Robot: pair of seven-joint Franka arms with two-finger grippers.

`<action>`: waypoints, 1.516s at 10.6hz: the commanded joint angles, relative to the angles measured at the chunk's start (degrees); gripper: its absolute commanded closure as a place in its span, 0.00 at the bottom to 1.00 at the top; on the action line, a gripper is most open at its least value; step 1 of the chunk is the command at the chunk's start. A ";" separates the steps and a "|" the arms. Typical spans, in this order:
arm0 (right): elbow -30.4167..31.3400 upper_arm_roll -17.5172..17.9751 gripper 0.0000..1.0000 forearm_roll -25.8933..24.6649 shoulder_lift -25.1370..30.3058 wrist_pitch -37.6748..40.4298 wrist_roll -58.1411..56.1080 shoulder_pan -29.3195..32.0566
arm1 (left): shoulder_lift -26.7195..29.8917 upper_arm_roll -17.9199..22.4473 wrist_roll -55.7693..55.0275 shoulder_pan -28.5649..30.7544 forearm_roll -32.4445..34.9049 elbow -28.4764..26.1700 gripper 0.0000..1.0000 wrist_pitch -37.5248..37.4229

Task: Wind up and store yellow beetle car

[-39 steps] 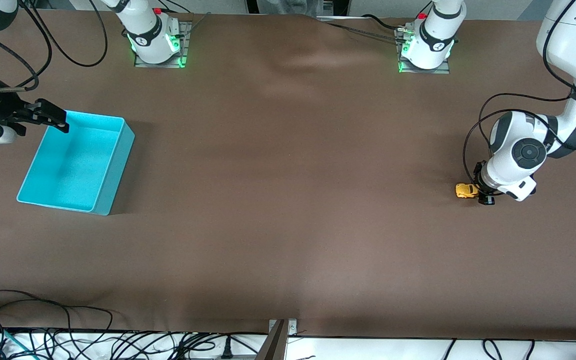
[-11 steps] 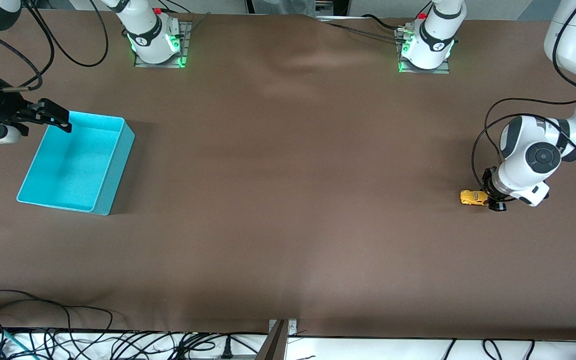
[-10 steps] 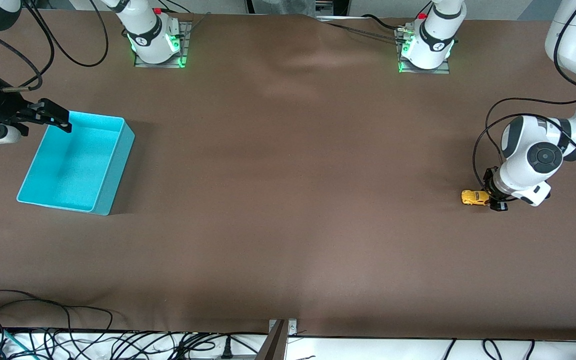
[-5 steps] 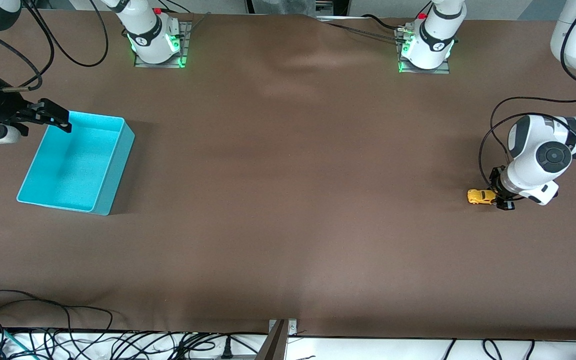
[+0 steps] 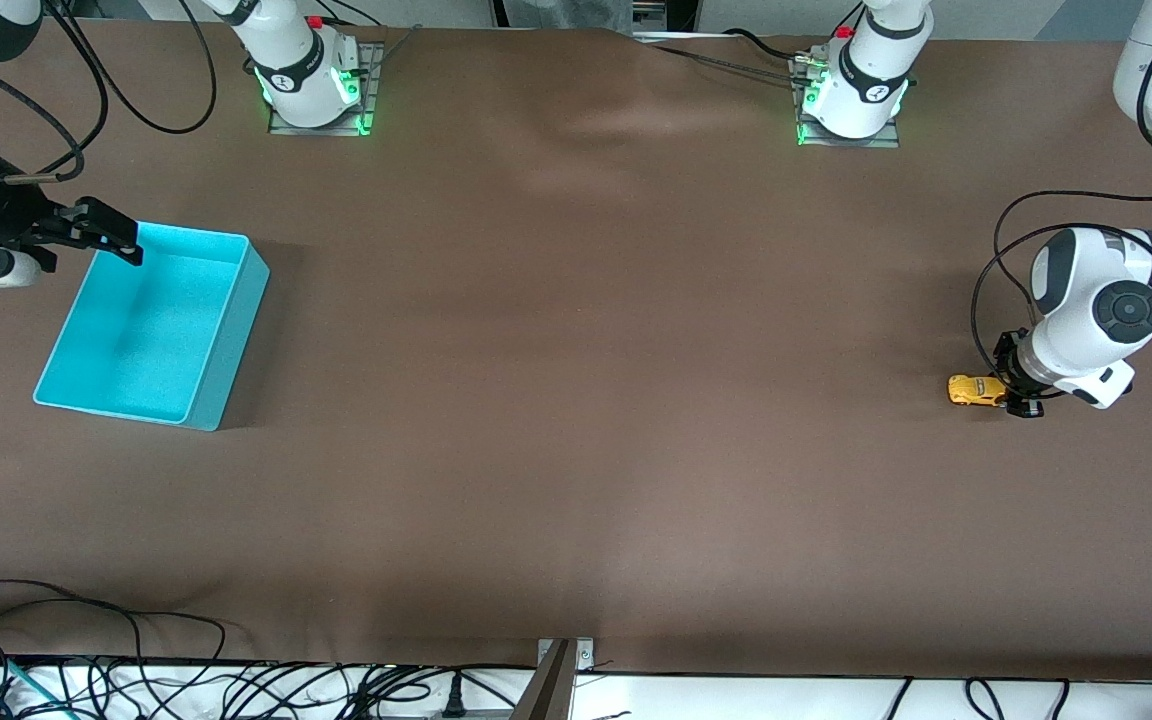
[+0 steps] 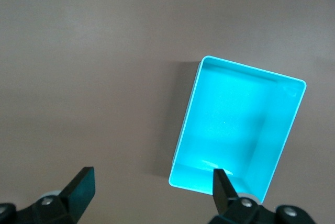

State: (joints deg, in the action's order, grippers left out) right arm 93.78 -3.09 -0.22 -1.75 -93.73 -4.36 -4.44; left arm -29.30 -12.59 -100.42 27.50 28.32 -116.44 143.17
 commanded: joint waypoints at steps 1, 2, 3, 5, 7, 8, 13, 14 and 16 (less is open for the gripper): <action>0.53 -0.16 0.00 -0.74 0.78 0.13 -0.47 -0.04 | -1.02 -0.15 2.06 1.59 2.01 1.91 1.00 -0.17; 0.53 -0.08 0.00 -0.74 0.78 0.13 -0.47 -0.04 | -1.02 -0.07 2.33 1.59 2.01 2.09 1.00 -0.17; 0.53 -0.16 0.00 -0.74 0.78 0.13 -0.47 -0.04 | -1.02 0.02 3.03 1.68 2.09 2.09 1.00 -0.17; 0.53 -0.16 0.00 -0.74 0.69 0.04 -0.47 -0.04 | -1.02 0.72 3.91 1.68 2.09 2.18 1.00 -0.17; 0.53 -0.16 0.00 -0.74 0.69 0.04 -0.56 0.05 | -1.02 1.42 5.23 1.68 2.09 2.79 1.00 -0.17; 0.53 -0.16 0.00 -0.74 0.69 0.04 -0.47 0.05 | -1.11 1.51 6.27 1.76 2.09 2.80 1.00 -0.17; 0.53 -0.16 0.00 -0.74 0.69 0.04 -0.56 0.05 | -1.11 1.87 10.67 4.39 2.09 2.89 1.00 -0.08; 0.53 -0.16 0.00 -0.74 0.69 0.13 -0.56 0.05 | -1.11 1.87 11.29 4.66 2.09 2.97 1.00 0.00; 0.53 -0.25 0.00 -0.74 0.69 0.04 -0.56 0.13 | -1.11 1.78 11.47 6.59 2.09 3.68 1.00 0.18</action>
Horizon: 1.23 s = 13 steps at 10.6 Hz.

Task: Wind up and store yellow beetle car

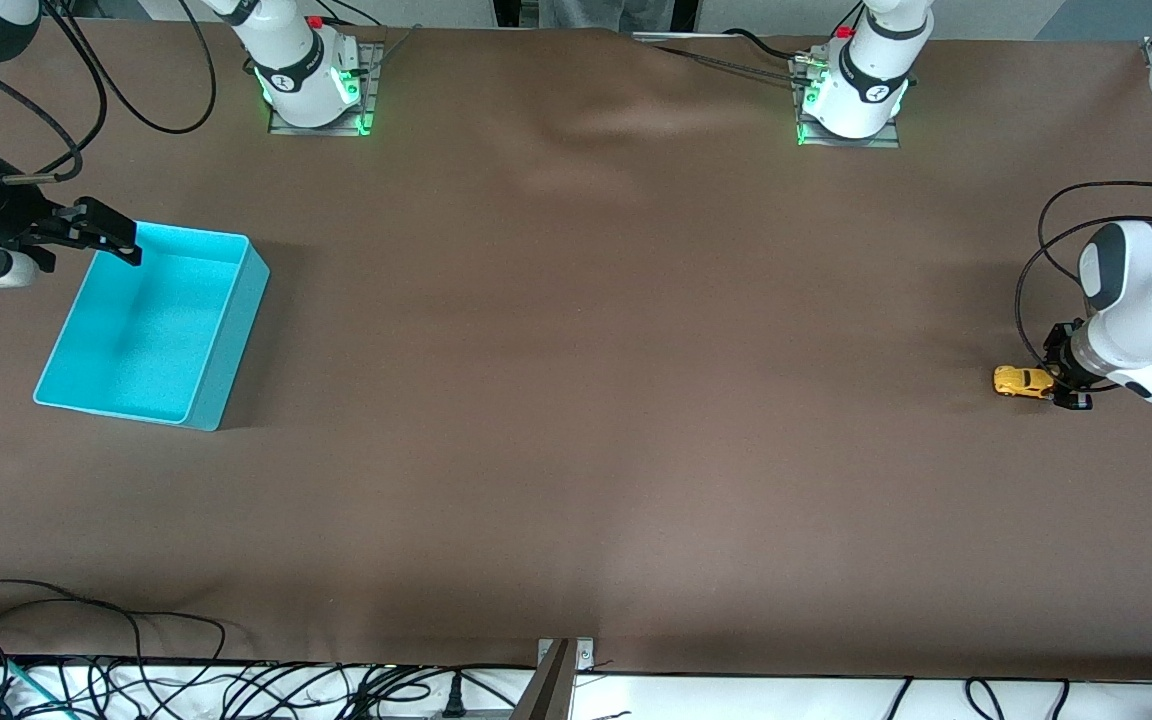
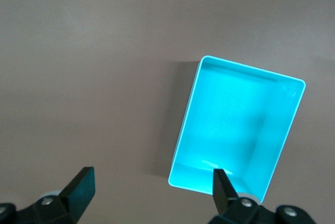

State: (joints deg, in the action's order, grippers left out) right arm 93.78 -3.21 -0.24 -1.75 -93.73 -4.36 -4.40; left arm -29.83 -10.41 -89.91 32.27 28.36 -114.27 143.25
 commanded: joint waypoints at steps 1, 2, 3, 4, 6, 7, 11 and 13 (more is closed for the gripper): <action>0.53 -0.04 0.00 -0.73 0.60 -0.05 -0.56 0.09 | -0.67 -0.40 0.97 2.00 1.18 1.60 1.00 0.27; 0.53 -0.04 0.00 -0.73 0.52 -0.14 -0.56 0.09 | -0.67 -0.48 0.62 2.00 0.99 2.38 1.00 0.28; 0.53 -0.04 0.00 -0.73 0.52 -0.14 -0.56 0.09 | -1.37 -0.57 0.79 2.79 0.73 3.35 1.00 0.28; 0.53 -0.04 0.00 -0.73 0.52 -0.14 -0.56 0.09 | -2.33 -0.83 0.96 3.23 0.47 4.23 1.00 0.28; 0.53 -0.04 0.00 -0.73 0.52 -0.05 -0.56 0.09 | -2.69 -0.92 0.97 3.15 0.46 5.02 1.00 0.28; 0.53 -0.04 0.00 -0.73 0.60 -0.05 -0.56 0.09 | -2.78 -1.27 0.97 2.88 0.46 5.11 1.00 0.28; 0.53 -0.04 0.00 -0.73 0.52 -0.14 -0.56 0.09 | -1.47 -5.65 0.18 2.71 -1.55 5.11 1.00 -0.34; 0.53 -0.04 0.00 -0.73 0.52 -0.14 -0.56 0.09 | -1.55 -8.11 -1.75 2.01 -1.65 5.03 1.00 -4.01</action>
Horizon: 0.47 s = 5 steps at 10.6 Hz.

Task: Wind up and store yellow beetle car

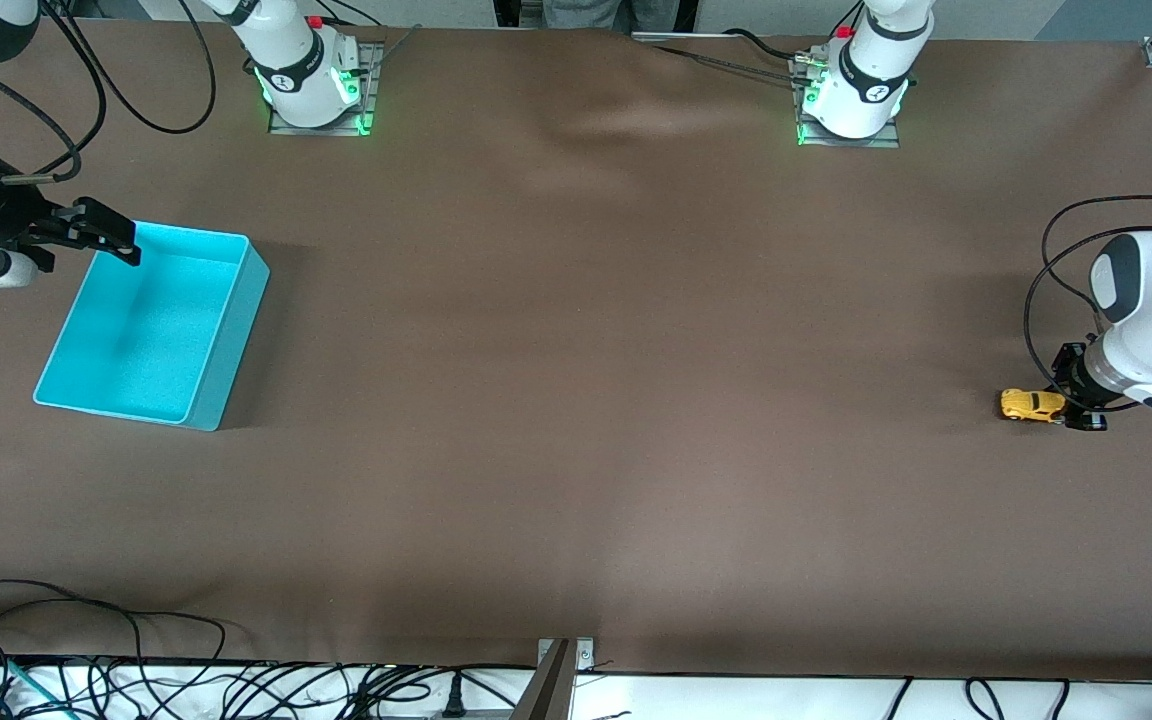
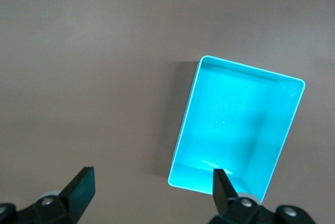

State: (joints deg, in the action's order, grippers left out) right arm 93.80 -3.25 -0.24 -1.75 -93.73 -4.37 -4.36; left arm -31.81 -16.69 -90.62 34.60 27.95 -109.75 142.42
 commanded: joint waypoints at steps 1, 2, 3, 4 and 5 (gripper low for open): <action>0.51 0.00 0.00 -0.72 0.43 -0.14 -0.56 0.06 | 0.43 -3.34 -3.14 -0.59 -1.24 0.50 1.00 -3.55; 0.51 0.00 0.00 -0.72 0.43 -0.14 -0.56 0.06 | 0.26 -4.66 -5.17 -0.76 -1.24 0.50 1.00 -3.64; 0.51 0.00 0.00 -0.72 0.43 -0.14 -0.56 0.06 | 0.00 -4.84 -7.62 -1.81 -1.32 0.24 1.00 -3.73; 0.51 -0.09 0.00 -0.72 0.43 -0.22 -0.56 0.14 | -0.18 -4.93 -10.95 -3.47 -2.19 0.15 1.00 -3.82; 0.51 0.00 0.00 -0.72 0.43 -0.22 -0.56 0.14 | -0.27 -4.85 -13.94 -5.32 -2.38 0.15 1.00 -3.82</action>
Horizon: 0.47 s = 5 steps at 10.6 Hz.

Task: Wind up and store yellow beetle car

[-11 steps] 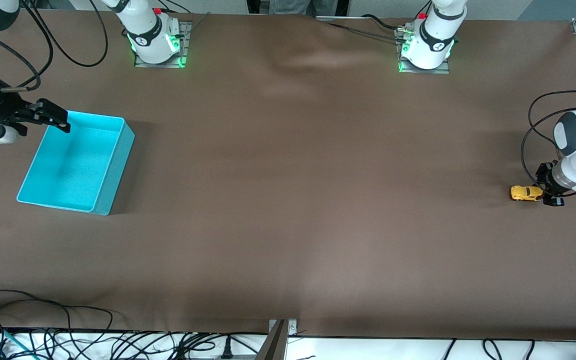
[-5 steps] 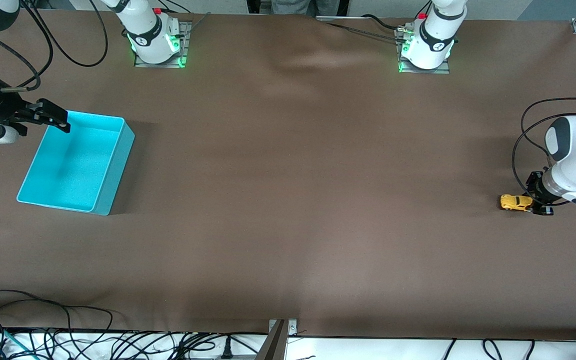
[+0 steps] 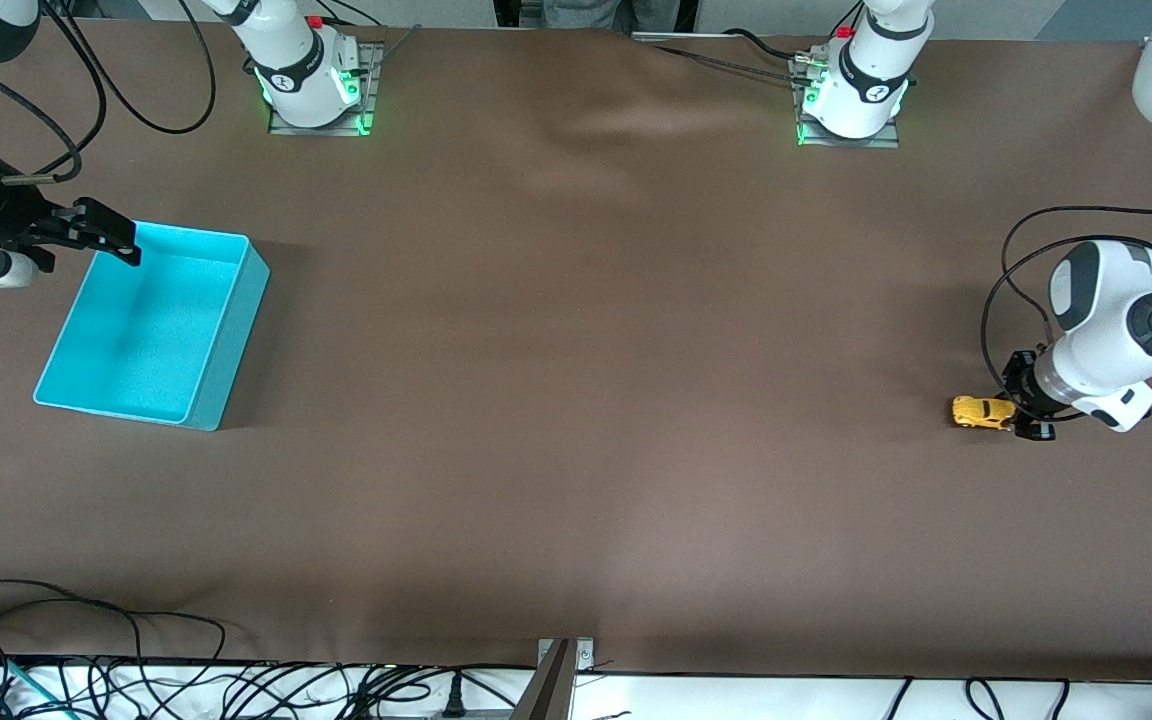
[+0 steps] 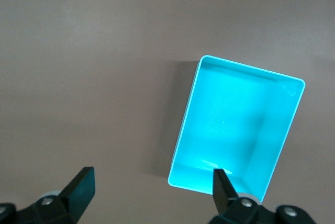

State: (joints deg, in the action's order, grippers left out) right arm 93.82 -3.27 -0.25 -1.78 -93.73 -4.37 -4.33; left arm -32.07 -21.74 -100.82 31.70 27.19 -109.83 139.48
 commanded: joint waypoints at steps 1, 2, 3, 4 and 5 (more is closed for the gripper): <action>0.48 0.02 0.00 -0.72 0.46 -0.22 -0.56 0.11 | -0.01 0.21 -6.73 -4.34 -1.62 0.23 1.00 -0.87; 0.48 -0.07 0.00 -0.72 0.46 -0.22 -0.56 0.11 | -0.36 0.21 -8.93 -5.84 -1.70 0.23 1.00 -0.87; 0.48 0.02 0.00 -0.72 0.46 -0.22 -0.56 0.11 | -0.37 0.12 -11.04 -7.07 -2.05 0.41 1.00 -1.66; 0.48 0.02 0.00 -0.72 0.46 -0.31 -0.56 0.11 | -0.10 0.03 -11.76 -8.83 -3.19 0.58 1.00 -2.97; 0.48 -0.07 0.00 -0.72 0.46 -0.22 -0.64 0.11 | 0.07 0.12 -12.29 -11.02 -4.42 0.58 1.00 -3.33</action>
State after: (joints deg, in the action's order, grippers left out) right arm 93.83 -3.28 -0.25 -1.78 -93.73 -4.37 -4.29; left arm -32.68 -21.92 -111.93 23.27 25.07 -109.83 138.09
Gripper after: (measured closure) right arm 0.000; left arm 0.581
